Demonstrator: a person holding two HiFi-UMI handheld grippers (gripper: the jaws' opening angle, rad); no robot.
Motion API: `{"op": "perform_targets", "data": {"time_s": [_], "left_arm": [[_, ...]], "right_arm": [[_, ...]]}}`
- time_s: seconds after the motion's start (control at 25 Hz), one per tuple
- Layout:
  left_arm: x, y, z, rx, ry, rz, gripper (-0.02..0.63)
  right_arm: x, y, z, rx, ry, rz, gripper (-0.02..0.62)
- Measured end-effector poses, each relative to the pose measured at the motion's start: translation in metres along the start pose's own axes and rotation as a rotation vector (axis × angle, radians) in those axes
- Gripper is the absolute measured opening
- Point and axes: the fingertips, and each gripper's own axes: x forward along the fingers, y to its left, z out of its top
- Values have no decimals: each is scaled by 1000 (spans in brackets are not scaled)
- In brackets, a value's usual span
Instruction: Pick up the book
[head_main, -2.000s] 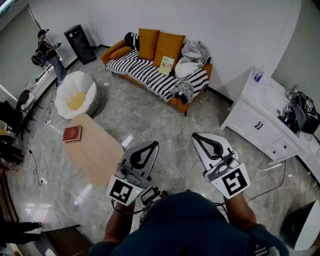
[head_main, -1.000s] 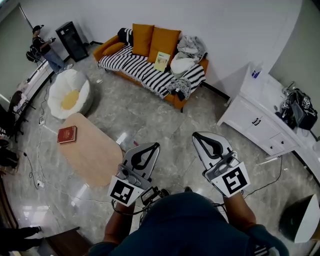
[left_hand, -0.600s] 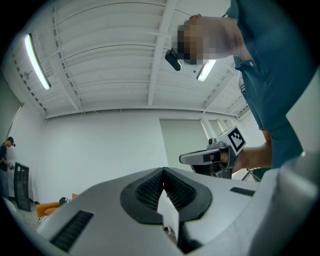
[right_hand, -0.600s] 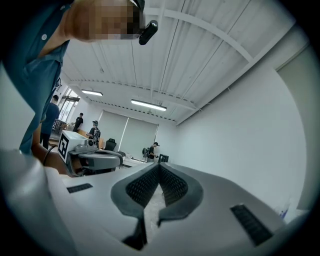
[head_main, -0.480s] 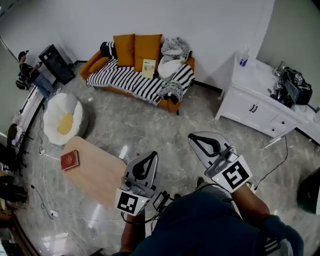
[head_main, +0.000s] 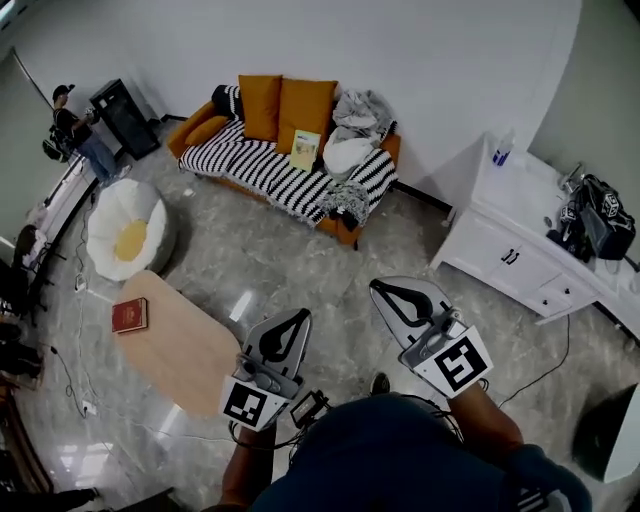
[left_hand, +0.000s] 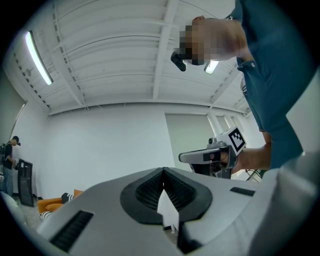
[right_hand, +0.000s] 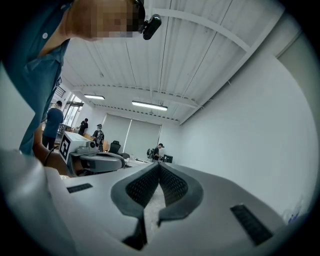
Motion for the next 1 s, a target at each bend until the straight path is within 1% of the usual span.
{"op": "perform_targets", "data": {"time_s": [0.28, 0.44, 0.52, 0.6, 0.72, 0.8, 0.92, 1.0], "left_arm": [[61, 10, -10, 3, 20, 49, 3], [82, 16, -13, 4, 21, 74, 3], [92, 21, -17, 16, 34, 65, 3], [101, 28, -22, 31, 48, 52, 3], [110, 43, -29, 20, 53, 21, 3], [114, 55, -29, 15, 48, -6, 3], [116, 78, -22, 31, 40, -32, 3], [117, 93, -19, 40, 34, -43, 3]], "right_arm": [[14, -52, -15, 26, -17, 65, 14], [21, -75, -26, 23, -18, 77, 14], [28, -84, -31, 6, -18, 79, 14], [38, -89, -37, 12, -5, 80, 14], [55, -98, -47, 21, 26, 54, 14], [69, -101, -40, 12, 9, 36, 14], [88, -101, -32, 16, -5, 21, 14], [101, -105, -30, -5, -9, 13, 14]]}}
